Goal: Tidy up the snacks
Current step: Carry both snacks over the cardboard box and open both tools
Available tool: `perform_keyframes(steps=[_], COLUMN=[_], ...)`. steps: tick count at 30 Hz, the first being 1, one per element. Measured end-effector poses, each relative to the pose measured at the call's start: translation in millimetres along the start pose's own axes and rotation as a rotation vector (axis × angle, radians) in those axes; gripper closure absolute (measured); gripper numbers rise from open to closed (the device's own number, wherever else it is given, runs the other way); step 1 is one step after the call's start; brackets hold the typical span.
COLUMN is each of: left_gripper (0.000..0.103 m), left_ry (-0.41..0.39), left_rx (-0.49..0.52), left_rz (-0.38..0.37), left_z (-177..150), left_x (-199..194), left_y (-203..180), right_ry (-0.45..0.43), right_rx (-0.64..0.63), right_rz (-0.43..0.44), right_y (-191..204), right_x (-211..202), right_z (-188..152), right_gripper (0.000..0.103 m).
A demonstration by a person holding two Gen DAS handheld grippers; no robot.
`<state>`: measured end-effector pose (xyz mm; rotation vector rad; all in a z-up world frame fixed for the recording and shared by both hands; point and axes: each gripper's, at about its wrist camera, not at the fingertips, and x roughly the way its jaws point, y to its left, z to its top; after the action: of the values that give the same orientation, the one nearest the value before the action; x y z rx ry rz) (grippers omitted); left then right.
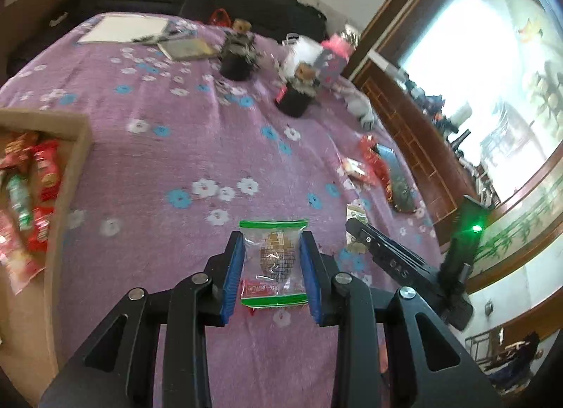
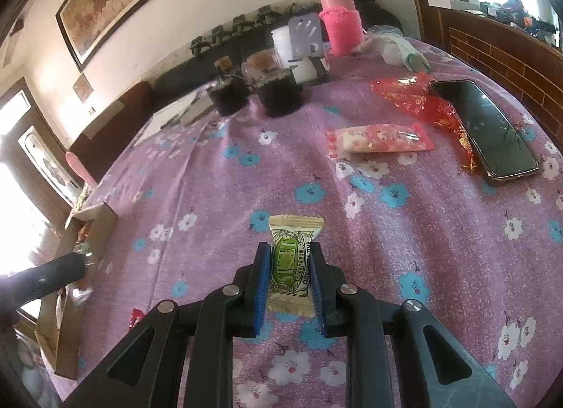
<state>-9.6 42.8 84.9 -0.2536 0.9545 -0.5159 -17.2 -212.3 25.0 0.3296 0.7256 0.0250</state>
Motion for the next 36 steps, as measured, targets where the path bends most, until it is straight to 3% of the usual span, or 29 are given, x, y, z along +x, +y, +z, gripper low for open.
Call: perform_keyframes(steps=[5,10,15,20,26,31,36], left_gripper=[0.074,0.074,0.074,0.073,0.073,0.073,0.072], left_ry=[-0.095,-0.165,-0.187,-0.185,-0.177,-0.174,-0.161], left_rx=[-0.044,-0.167,-0.26,-0.358,-0.396,-0.407,-0.404], left_rz=[0.075,0.157,0.244,0.285,0.339,0.399,0.366], left_z=[-16,-36,-54,-67,-76,-77,-75], left_x=[-53,-103,-130,-135,-134,-135,-133], left_y=[37,99,151,195,221,234,237], right_ry=[0.0,-0.019,-0.058,-0.011,0.095,0.174,0.243], right_rx=[-0.001,-0.011,-0.052,-0.147,-0.326,-0.447,-0.547], right_rz=[-0.011,-0.022,0.003,0.122,0.276,0.344,0.367], right_y=[0,2,27,90,190,262,318], right_x=[0,-3,-22,-34,-22,-3,24], right_z=[-1,-2,-1,-12,-38,-62,-85], right_gripper=[0.081,0.081,0.081,0.081,0.081,0.082,0.082])
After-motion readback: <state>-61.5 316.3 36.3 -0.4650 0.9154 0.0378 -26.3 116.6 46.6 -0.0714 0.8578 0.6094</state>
